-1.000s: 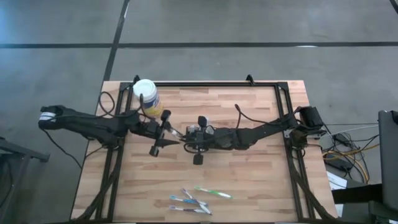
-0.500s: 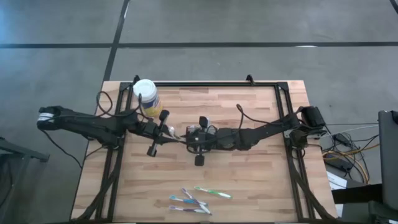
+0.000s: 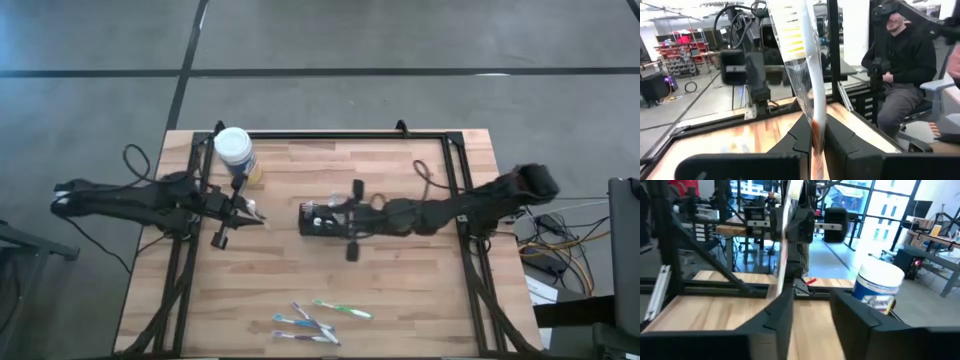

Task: Pick & Place toothbrushing station
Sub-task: Put the orange toothbrush into the wire organizer

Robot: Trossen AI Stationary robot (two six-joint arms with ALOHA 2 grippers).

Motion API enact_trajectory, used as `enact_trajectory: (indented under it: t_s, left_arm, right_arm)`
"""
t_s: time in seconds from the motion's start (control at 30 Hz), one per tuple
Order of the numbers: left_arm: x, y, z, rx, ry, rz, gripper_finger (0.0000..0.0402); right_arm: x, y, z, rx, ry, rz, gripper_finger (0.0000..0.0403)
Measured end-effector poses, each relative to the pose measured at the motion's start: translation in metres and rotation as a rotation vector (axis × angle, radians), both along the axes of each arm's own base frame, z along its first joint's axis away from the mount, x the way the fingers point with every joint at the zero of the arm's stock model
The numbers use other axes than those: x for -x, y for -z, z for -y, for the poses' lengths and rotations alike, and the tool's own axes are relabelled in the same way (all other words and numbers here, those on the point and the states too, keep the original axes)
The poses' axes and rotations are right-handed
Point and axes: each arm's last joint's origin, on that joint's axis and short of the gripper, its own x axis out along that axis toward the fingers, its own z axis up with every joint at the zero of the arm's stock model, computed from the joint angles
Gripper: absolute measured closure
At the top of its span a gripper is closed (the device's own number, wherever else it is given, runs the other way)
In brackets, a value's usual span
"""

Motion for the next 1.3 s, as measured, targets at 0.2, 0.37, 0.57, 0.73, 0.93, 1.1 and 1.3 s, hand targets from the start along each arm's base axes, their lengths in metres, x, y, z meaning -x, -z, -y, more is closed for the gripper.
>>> enact_trajectory:
  t_s: [0.2,0.37,0.57,0.73,0.93,1.1,1.3]
  left_arm:
    - [0.025,0.001,-0.001,-0.009,-0.024,0.027,0.0376]
    - [0.042,0.018,-0.003,0.03,-0.06,0.059,0.0376]
    - [0.058,0.045,-0.004,0.094,-0.093,0.081,0.0376]
    - [0.068,0.058,-0.005,0.12,-0.11,0.145,0.0376]
    - [0.059,0.081,-0.006,0.13,-0.126,0.06,0.0376]
    - [0.055,0.091,-0.006,0.134,-0.148,0.072,0.0376]
    - [0.053,0.082,-0.007,0.149,-0.156,0.152,0.0376]
  right_arm:
    - [0.06,0.004,0.009,-0.037,-0.039,0.066,0.0382]
    - [0.106,0.016,0.016,-0.093,-0.084,0.199,0.0393]
    - [0.144,0.044,0.021,-0.145,-0.086,0.267,0.0394]
    - [0.166,0.068,0.026,-0.167,-0.067,0.313,0.0394]
    - [0.179,0.09,0.031,-0.185,-0.04,0.329,0.0394]
    - [0.185,0.1,0.033,-0.203,-0.029,0.315,0.0394]
    - [0.185,0.101,0.033,-0.198,-0.021,0.312,0.0394]
